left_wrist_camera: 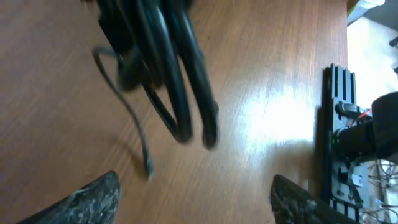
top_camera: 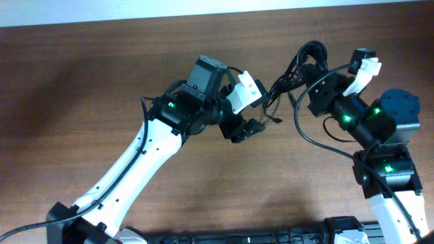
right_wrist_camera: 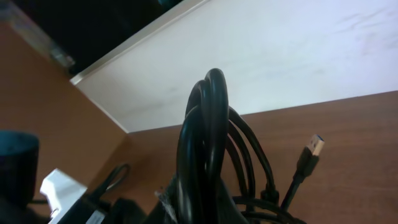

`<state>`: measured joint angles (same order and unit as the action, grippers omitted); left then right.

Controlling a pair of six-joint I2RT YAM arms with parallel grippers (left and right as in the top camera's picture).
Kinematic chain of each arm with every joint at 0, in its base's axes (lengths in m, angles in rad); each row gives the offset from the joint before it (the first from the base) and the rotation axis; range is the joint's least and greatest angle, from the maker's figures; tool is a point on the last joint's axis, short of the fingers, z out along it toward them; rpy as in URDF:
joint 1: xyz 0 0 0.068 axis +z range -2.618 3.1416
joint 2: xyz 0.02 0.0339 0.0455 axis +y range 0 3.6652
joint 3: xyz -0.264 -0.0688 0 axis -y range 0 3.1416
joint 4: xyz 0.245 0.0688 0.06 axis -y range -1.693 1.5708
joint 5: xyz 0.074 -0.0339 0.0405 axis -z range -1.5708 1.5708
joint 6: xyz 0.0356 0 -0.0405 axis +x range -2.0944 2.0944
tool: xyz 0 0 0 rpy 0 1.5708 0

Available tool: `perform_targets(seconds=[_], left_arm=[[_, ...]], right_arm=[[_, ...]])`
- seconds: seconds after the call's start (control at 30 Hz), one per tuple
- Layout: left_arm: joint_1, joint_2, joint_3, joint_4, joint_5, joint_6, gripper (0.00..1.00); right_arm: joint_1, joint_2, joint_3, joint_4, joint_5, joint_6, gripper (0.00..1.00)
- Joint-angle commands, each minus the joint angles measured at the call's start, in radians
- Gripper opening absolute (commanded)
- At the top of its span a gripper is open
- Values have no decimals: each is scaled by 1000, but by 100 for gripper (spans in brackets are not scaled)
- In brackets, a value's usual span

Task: Untangle cables

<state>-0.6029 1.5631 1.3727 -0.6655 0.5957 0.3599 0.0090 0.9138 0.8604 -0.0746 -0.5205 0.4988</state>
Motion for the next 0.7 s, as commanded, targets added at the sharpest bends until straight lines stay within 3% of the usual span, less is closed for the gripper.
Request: perform_targets(seconds=[0.0, 0.07, 0.3, 0.4, 0.43, 0.53, 0.67], left_arm=[[-4, -5, 3, 26, 17, 8, 82], [6, -5, 3, 41, 11, -6, 89], [107, -5, 3, 84, 64, -56, 96], [136, -5, 3, 116, 90, -166, 96], [141, -5, 3, 126, 90, -199, 100], [153, -5, 3, 154, 90, -329, 99], [152, -5, 3, 157, 166, -342, 99]], right_arm=[[-3, -2, 21, 6, -94, 7, 4], [-3, -2, 21, -31, -100, 6, 4], [-3, -2, 21, -102, -188, -164, 4], [-3, -2, 21, -110, -268, -266, 4], [-3, -2, 21, -110, -284, -282, 4], [-3, -2, 21, -109, -323, -286, 4], [-3, -2, 21, -110, -351, -306, 4]])
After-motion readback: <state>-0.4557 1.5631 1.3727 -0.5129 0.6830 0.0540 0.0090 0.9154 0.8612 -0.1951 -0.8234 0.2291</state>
